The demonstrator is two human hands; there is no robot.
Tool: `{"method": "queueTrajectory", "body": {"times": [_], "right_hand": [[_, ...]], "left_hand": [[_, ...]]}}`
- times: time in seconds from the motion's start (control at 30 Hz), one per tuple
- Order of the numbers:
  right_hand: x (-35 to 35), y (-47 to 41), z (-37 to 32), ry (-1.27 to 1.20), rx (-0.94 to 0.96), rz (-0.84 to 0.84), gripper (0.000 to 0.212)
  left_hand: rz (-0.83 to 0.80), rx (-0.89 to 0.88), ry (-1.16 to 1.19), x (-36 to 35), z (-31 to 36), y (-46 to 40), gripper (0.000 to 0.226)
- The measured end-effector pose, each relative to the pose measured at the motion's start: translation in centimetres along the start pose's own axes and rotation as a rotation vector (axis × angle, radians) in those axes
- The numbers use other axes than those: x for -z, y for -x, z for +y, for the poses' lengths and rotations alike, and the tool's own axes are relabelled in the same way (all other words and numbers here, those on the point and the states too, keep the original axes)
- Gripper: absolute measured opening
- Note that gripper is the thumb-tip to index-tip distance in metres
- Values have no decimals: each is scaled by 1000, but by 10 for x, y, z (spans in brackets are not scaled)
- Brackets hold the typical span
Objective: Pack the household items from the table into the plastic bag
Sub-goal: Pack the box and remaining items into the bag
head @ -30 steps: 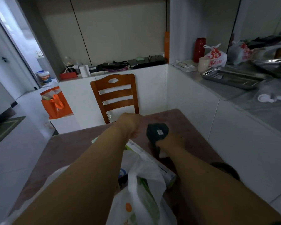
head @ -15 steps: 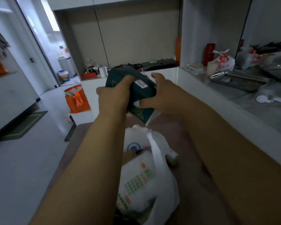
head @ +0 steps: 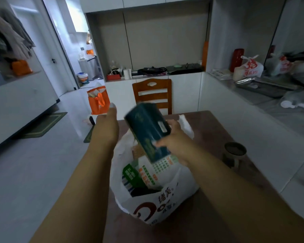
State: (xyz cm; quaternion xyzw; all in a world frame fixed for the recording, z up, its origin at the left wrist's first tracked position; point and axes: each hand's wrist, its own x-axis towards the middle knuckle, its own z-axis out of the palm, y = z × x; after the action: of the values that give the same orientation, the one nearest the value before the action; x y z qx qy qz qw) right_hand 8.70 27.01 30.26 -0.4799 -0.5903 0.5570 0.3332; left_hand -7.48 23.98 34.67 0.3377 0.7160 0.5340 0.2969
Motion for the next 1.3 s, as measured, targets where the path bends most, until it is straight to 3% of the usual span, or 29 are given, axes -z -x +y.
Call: {"method": "queueTrajectory", "body": {"times": [0.1, 0.2, 0.33, 0.47, 0.57, 0.67, 0.73, 0.9, 1.07, 1.23, 1.3], "right_hand": [[12, -6, 21, 539, 25, 13, 87], [10, -9, 34, 920, 5, -86, 94], [-7, -13, 45, 1004, 135, -113, 95], [-23, -11, 52, 1205, 212, -225, 112], [-24, -2, 35, 1093, 200, -253, 98], [-14, 11, -1, 1029, 268, -181, 50], [1, 22, -27, 926, 392, -97, 29], [47, 4, -82, 532, 575, 214, 5], [80, -96, -66, 488, 319, 294, 13], [91, -191, -8, 508, -26, 229, 9], [90, -217, 16, 608, -109, 184, 29]], "left_hand": [[-67, 61, -209, 10, -7, -4, 60], [-167, 208, -136, 17, -8, 1, 66], [-217, 244, -114, 19, -5, -3, 75], [-219, 217, -124, 13, -2, -11, 72], [-227, 183, -144, 9, -2, -18, 68], [-243, 163, -167, 5, 2, -26, 67], [-257, 150, -167, 0, 7, -35, 67], [-278, 77, -167, -21, 31, -70, 66], [-318, 76, -239, -60, 38, -123, 54], [-391, 172, -372, -105, 17, -182, 53], [-456, 211, -445, -122, 3, -204, 57]]}}
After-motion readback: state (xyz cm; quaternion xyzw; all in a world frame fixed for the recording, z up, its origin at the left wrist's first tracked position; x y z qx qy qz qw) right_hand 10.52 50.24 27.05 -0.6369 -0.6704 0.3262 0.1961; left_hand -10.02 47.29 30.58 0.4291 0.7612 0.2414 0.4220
